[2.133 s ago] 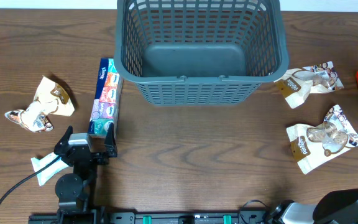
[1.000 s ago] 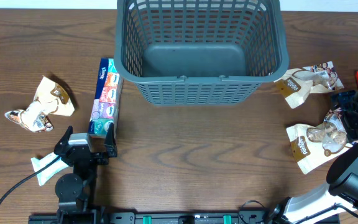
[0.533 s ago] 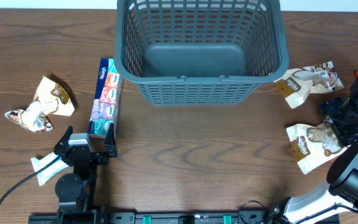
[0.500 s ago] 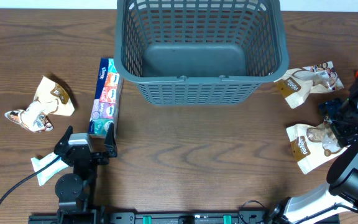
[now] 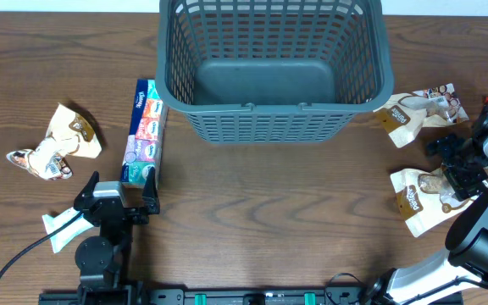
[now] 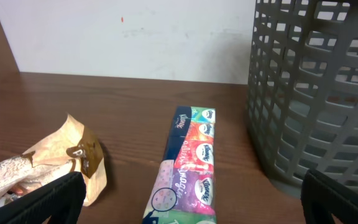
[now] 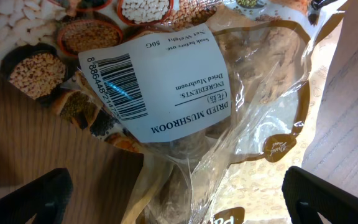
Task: Pack container
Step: 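Grasp the front dried-mushroom bag with the right gripper and lift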
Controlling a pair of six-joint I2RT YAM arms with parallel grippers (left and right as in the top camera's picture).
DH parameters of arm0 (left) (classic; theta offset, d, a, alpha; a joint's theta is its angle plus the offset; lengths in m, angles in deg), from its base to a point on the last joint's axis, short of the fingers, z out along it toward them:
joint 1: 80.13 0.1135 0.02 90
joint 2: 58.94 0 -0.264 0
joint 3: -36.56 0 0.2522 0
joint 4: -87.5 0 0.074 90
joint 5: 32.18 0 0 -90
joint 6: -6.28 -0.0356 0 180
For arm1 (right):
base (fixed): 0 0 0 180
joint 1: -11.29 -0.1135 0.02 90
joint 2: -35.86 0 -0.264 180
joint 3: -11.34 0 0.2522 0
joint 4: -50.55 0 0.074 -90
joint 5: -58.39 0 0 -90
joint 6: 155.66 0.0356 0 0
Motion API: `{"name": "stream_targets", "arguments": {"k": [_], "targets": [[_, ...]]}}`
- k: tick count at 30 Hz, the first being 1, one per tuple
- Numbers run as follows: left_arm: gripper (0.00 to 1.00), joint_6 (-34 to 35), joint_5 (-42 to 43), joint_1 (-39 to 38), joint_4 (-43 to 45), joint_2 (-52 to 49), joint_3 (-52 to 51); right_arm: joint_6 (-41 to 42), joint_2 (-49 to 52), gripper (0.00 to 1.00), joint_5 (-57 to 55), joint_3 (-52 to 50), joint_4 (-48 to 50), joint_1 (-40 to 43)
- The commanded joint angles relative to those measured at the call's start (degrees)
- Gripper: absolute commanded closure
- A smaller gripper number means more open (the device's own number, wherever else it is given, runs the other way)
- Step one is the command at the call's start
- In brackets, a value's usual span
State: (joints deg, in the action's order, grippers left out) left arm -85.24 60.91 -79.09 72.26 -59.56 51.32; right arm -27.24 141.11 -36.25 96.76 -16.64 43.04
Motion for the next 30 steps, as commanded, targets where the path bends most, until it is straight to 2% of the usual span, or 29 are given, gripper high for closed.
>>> {"name": "stream_targets", "arguments": {"k": [1,24,25,27,28,29,30], "targets": [[0.01,0.1,0.4,0.3,-2.3,0.5,-0.8,0.9,-0.1,0.01,-0.7,-1.1,0.3,0.2],[0.01,0.1,0.4,0.3,-2.3,0.4,-0.8,-1.9,-0.1,0.02,0.4,-13.6,12.5,0.3],[0.01,0.1,0.4,0.3,-2.3,0.4,-0.8,-1.9,-0.1,0.12,0.4,-13.6,12.5,0.3],[0.01,0.1,0.4,0.3,-2.3,0.5,-0.8,-1.9,-0.1,0.39,0.4,-13.6,12.5,0.3],[0.01,0.1,0.4,0.3,-2.3,0.4,-0.8,-1.9,-0.1,0.59,0.4,-13.6,12.5,0.3],[0.01,0.1,0.4,0.3,-2.3,0.4,-0.8,-1.9,-0.1,0.84,0.4,-13.6,12.5,0.3],[0.01,0.1,0.4,0.3,-2.3,0.4,-0.8,-1.9,-0.1,0.99,0.4,-13.6,12.5,0.3]]}}
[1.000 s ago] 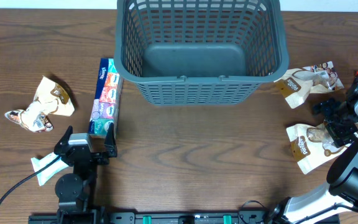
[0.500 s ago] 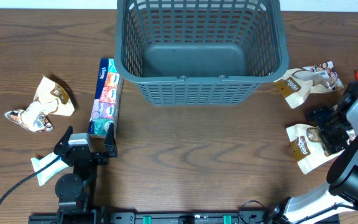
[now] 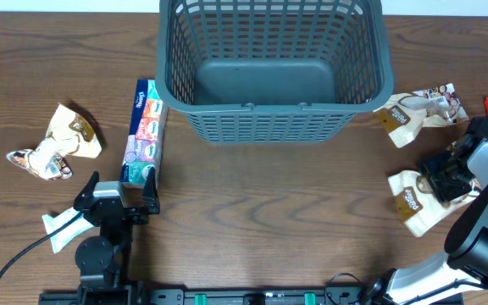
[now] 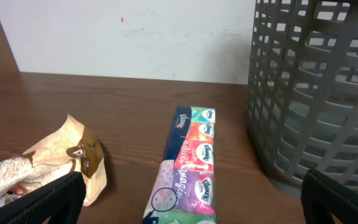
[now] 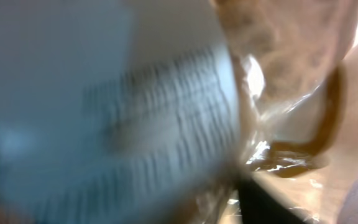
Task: Pack container
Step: 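Grasp the front dried-mushroom bag with the right gripper and lift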
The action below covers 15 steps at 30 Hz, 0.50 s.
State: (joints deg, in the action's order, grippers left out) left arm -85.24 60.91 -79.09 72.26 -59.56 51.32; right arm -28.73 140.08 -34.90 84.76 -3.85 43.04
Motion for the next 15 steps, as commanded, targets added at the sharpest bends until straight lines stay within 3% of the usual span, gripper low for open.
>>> {"name": "stream_targets", "arguments": {"k": [1,15], "targets": [[0.01,0.1,0.4,0.3,-2.3,0.4,-0.8,-0.4,0.9,0.99,-1.0,-1.6,-0.4,0.3],[0.02,0.1,0.4,0.3,-2.3,0.5,-0.8,-0.4,-0.7,0.98,-1.0,-1.6,-1.1,0.2]]}}
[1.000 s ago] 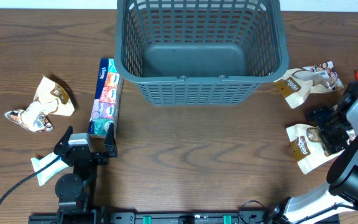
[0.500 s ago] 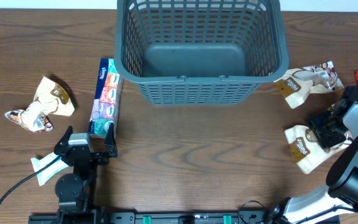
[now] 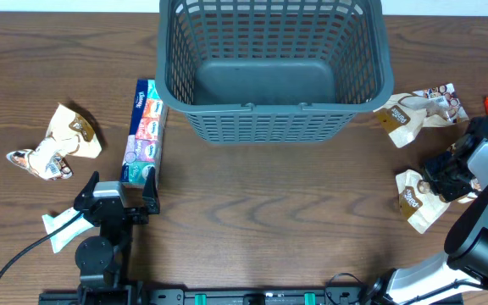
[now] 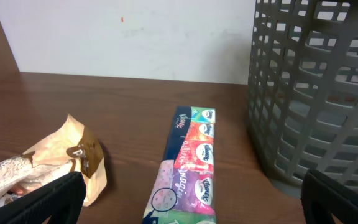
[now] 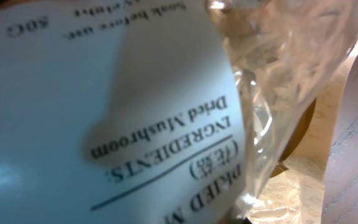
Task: Pack container
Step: 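Grasp the front dried-mushroom bag with the right gripper and lift, then carry the mushroom bag over the grey basket and release it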
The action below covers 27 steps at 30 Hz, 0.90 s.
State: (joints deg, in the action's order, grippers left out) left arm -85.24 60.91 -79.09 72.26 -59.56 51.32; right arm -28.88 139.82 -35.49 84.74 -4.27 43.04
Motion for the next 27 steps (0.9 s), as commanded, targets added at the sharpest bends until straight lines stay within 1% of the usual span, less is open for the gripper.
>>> {"name": "stream_targets", "arguments": {"k": [1,6,13,16,20,23,27], "targets": [[0.01,0.1,0.4,0.3,-2.3,0.5,-0.8,-0.3,-1.5,0.98,-0.4,-1.5,-0.8,0.1],[0.01,0.1,0.4,0.3,-2.3,0.4,-0.8,-0.8,-9.8,0.98,-0.4,-1.4,-1.9,0.0],[0.01,0.1,0.4,0.3,-2.3,0.5,-0.8,-2.4,-26.6,0.98,0.2,-1.1,-5.1,0.0],[0.01,0.1,0.4,0.3,-2.3,0.4,-0.8,-3.9,-33.6,0.98,2.6,-1.1,-5.6,0.0],[0.01,0.1,0.4,0.3,-2.3,0.5,-0.8,-3.9,-41.2,0.99,6.0,0.4,-5.9,0.0],[0.01,0.1,0.4,0.3,-2.3,0.5,-0.8,-3.9,-43.3,0.99,9.6,4.5,-5.9,0.0],[0.01,0.1,0.4,0.3,-2.3,0.4,-0.8,-3.8,-42.4,0.99,16.5,12.3,-5.8,0.0]]}}
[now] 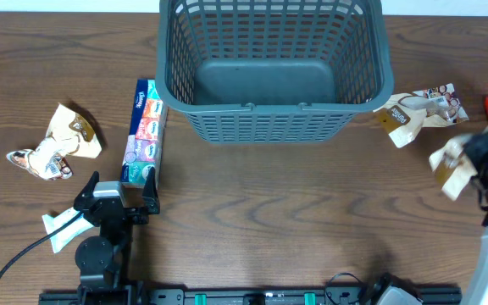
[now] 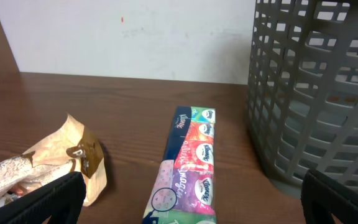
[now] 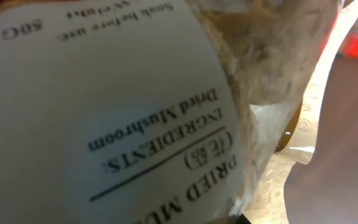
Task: Pack container
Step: 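Carry the mushroom bag over the grey basket and release it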
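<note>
A grey plastic basket (image 1: 274, 59) stands at the back centre, with nothing showing inside it. My right gripper (image 1: 471, 161) holds a dried mushroom bag (image 1: 450, 166) off the table at the far right. That bag's white label (image 3: 135, 112) fills the right wrist view and hides the fingers. A second mushroom bag (image 1: 418, 108) lies by the basket's right corner. A tissue pack (image 1: 143, 131) lies left of the basket, also seen as the tissue pack (image 2: 191, 165). My left gripper (image 1: 118, 190) rests open just in front of the pack.
A crumpled snack bag (image 1: 54, 142) lies at the far left, showing as the snack bag (image 2: 55, 165) in the left wrist view. A red packet sits at the right edge. A white wrapper (image 1: 58, 227) lies beside the left arm's base.
The mushroom bag was on the table in my right gripper. Now it hangs off the wood, further back and to the right. The left arm has not moved.
My right gripper first hovered open over a flat mushroom bag on the right of the table. Then it was down on the bag, then shut on it with the bag bunched up. Now the bag is lifted. The left arm stayed still throughout.
</note>
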Controlling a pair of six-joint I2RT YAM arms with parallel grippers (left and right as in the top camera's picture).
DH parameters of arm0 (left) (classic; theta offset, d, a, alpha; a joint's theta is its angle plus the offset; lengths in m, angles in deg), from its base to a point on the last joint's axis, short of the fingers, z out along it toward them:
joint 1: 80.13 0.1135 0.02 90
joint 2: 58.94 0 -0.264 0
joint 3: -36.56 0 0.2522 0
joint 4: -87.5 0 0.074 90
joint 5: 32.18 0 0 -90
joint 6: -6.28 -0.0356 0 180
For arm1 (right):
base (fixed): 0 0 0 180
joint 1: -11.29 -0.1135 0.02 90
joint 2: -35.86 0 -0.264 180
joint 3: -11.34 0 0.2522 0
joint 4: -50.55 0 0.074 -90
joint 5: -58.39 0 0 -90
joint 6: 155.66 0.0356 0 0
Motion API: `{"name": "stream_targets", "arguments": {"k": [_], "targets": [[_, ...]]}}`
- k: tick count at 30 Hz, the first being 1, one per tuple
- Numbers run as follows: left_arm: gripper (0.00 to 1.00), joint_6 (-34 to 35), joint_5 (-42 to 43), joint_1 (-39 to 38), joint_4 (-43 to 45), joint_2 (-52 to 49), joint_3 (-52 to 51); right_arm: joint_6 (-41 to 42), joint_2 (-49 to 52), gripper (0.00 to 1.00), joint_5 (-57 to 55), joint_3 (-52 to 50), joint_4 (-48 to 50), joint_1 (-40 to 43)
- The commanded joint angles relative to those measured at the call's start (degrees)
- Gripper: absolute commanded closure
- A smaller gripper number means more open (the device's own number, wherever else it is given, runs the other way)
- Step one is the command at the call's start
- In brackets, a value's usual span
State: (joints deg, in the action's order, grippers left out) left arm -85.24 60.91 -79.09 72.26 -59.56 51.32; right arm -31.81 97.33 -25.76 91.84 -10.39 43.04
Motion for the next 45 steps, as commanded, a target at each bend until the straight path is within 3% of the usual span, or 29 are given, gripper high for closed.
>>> {"name": "stream_targets", "arguments": {"k": [1,9,19,32,45], "targets": [[0.01,0.1,0.4,0.3,-2.3,0.4,-0.8,-0.9,0.5,0.99,9.6,7.7,0.5,0.0],[0.02,0.1,0.4,0.3,-2.3,0.4,-0.8,1.5,7.1,0.99,27.9,27.4,4.2,-2.3],[0.01,0.1,0.4,0.3,-2.3,0.4,-0.8,3.4,22.9,0.99,29.1,45.9,5.4,-22.4],[0.01,0.1,0.4,0.3,-2.3,0.4,-0.8,-10.1,37.2,0.99,16.3,46.9,-2.1,-40.1],[0.01,0.1,0.4,0.3,-2.3,0.5,-0.8,-18.1,48.9,0.99,9.1,46.8,-7.1,-44.2]]}}
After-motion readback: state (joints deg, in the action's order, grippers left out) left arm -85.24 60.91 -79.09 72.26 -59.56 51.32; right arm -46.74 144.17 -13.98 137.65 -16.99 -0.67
